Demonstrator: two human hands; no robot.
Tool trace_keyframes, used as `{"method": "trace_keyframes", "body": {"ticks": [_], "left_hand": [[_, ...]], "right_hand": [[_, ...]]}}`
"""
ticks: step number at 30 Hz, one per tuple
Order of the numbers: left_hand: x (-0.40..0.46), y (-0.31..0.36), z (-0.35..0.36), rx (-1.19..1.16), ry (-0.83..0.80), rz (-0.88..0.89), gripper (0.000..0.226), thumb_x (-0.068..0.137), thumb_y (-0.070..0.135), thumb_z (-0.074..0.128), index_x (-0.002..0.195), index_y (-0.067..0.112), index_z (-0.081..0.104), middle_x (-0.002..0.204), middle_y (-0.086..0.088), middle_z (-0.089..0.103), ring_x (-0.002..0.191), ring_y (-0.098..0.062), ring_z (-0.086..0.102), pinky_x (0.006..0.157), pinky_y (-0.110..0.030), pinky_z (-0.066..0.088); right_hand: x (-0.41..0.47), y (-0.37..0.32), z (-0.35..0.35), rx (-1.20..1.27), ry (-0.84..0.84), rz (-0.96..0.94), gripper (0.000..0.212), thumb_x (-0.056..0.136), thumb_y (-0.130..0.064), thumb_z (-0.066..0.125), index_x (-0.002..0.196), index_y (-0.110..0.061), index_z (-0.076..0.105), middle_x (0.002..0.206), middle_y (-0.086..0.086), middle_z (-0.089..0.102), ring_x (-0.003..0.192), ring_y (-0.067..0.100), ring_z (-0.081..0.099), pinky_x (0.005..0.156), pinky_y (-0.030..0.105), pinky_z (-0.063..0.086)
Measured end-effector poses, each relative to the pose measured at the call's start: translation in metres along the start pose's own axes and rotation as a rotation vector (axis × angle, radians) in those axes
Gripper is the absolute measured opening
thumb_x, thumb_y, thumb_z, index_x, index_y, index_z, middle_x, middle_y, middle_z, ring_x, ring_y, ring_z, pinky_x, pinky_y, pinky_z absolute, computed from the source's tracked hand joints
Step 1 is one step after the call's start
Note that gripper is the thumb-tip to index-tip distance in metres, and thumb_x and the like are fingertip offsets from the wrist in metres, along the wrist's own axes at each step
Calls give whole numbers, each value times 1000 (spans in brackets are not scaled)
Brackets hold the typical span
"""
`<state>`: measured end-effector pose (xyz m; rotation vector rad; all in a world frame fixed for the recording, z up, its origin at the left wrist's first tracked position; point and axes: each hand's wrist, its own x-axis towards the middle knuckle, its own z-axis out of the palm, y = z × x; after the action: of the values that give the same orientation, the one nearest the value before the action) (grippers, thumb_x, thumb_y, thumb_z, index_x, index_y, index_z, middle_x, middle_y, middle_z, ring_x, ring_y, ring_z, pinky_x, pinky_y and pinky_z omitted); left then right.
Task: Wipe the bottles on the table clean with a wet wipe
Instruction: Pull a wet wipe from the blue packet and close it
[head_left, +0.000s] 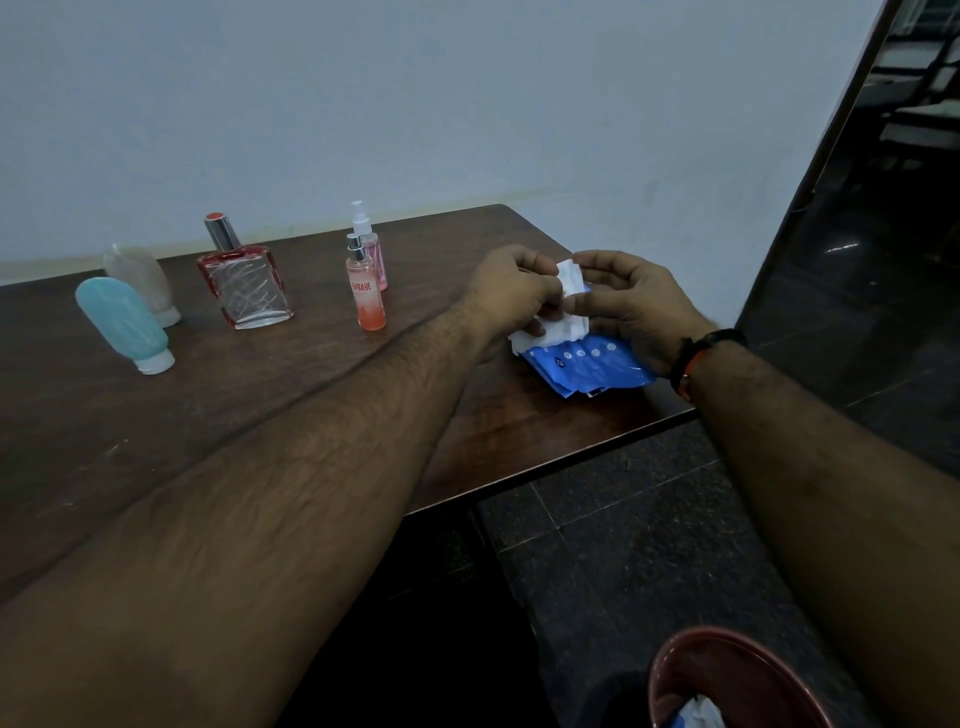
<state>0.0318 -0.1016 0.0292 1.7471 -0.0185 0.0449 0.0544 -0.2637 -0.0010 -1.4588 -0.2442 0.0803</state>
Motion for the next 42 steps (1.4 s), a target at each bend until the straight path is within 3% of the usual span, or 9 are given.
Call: {"method": "trace_keyframes", "body": {"ticks": [6,11,14,18,22,27,33,39,42], "left_hand": [[1,0,-1,2,15,0,17,82,-8,61,88,7,60,79,-9,65,64,-21,66,46,-28,49],[1,-1,-5,-26,6,1,15,83,-8,59,83,7,59,77,-10,64,65,-23,64,46,-28,48],[3,0,-12,-73,14,11,15,84,-5,55,81,8,60,74,-9,61,61,-21,59,45,-28,47],[3,4,-24,-214,70,-27,27,86,-6,45,77,9,65,71,-6,59,60,-17,52,51,-29,47],[5,1,-31,-314,119,-84,31,85,-6,43,74,4,70,76,-11,64,72,-28,55,58,-34,50],[7,-5,-25,-228,98,-114,9,84,7,66,88,0,69,95,-16,66,80,-30,57,51,-31,51],[4,-4,-10,105,100,-49,49,70,11,85,111,14,58,104,-7,65,88,-20,64,58,-29,49],[5,9,-21,-82,89,-122,22,81,-8,66,93,10,63,94,-8,65,87,-24,64,60,-31,55],[2,11,-30,-102,35,-112,23,83,-10,62,100,5,68,92,-10,68,78,-21,66,54,-25,55]], "right_hand": [[2,2,-1,-44,-2,-3,59,70,23,62,121,-4,61,118,14,69,107,35,68,87,47,57],[1,4,0,-78,39,-5,62,56,12,64,114,-8,66,113,12,72,105,32,69,88,46,58],[2,4,-1,-96,60,1,58,65,22,61,114,-8,66,114,11,71,107,32,68,89,47,57],[3,2,-1,-113,81,15,59,67,24,59,116,-8,66,115,9,71,107,31,67,82,42,59],[1,2,1,-107,84,0,59,69,25,53,118,-6,65,112,10,72,102,29,69,73,34,57],[-1,-1,4,-118,49,-38,60,71,26,49,118,-9,65,106,10,73,86,23,70,69,32,57],[-1,1,4,-97,53,-61,58,70,25,49,107,-14,70,111,10,72,96,25,69,75,32,57],[1,-1,5,-34,114,-19,28,79,2,73,106,-5,70,98,9,73,83,24,69,65,31,56],[0,-1,8,-31,148,-12,33,73,-7,83,103,-3,70,93,8,74,80,19,71,64,27,54]]}}
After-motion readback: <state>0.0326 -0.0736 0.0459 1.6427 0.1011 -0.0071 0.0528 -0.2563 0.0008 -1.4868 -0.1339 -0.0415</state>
